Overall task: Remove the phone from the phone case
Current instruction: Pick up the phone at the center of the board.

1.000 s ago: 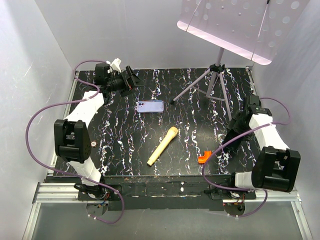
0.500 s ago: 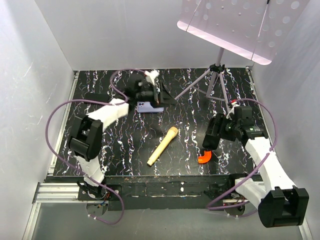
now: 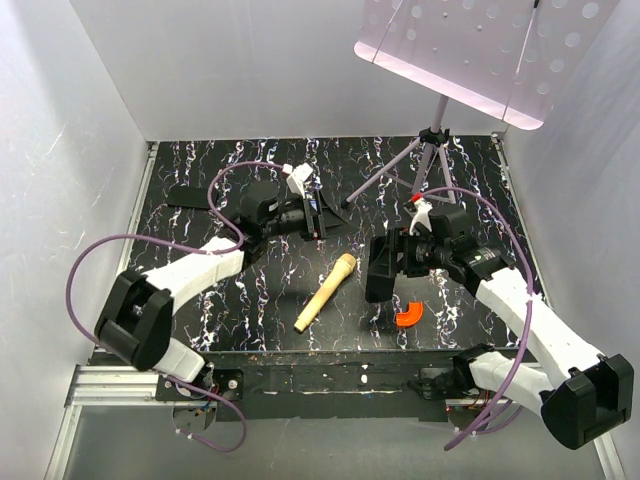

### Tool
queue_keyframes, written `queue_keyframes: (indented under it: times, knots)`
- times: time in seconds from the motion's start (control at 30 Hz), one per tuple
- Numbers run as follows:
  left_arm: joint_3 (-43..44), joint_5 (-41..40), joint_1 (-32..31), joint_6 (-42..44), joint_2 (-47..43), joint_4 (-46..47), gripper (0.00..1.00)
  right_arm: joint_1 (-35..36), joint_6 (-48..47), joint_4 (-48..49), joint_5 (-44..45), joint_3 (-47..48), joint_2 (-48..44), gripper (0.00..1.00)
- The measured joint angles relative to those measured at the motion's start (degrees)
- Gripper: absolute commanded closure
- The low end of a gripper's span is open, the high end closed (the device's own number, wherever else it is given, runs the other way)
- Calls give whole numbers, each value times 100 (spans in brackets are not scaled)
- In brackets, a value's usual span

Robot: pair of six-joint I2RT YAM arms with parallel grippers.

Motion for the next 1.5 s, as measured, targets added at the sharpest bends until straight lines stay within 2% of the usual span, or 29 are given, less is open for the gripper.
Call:
queue_keyframes:
  times: [0.1, 0.23, 0.43, 0.63, 0.83, 1.07, 1.1, 1.13, 1.17, 1.2, 1.27, 1.37, 1.5]
  knots:
    - [-111, -299, -90, 133, -529, -190, 30, 304, 101, 136, -2, 0, 22, 99]
    - [-136, -553, -216, 302, -813, -501, 30, 590, 192, 262, 2, 0, 105, 99]
    - [-166, -883, -498, 474, -793, -1029, 38, 804, 337, 374, 48, 0, 140, 99]
    - [-164, -1064, -793, 509, -575, -1086, 43, 953, 433, 474, 96, 0, 140, 99]
    - [-42, -1237, -1156, 522, -236, -1224, 57, 1078, 446, 426, 205, 15, 140, 99]
    - [278, -1290, -1209, 522, -37, -1473, 87, 1296, 446, 330, 481, 146, 245, 99]
    - [310, -1320, -1213, 553, -35, -1543, 94, 1311, 457, 339, 518, 157, 278, 94]
    - [337, -1370, -1217, 566, -35, -1633, 100, 1322, 461, 339, 562, 173, 308, 83]
    - [365, -1425, -1217, 560, -26, -1733, 100, 1342, 461, 332, 612, 186, 337, 67]
    - [398, -1438, -1217, 568, -13, -1821, 100, 1364, 474, 332, 627, 195, 378, 46]
    - [452, -1427, -1207, 675, -2, -2002, 100, 1379, 505, 334, 595, 195, 402, 20]
    - [592, -1541, -1130, 872, -35, -2400, 100, 1399, 560, 378, 560, 195, 393, 3]
    - [614, -1941, -723, 1040, -433, -3147, 100, 1429, 568, 463, 518, 175, 238, 2]
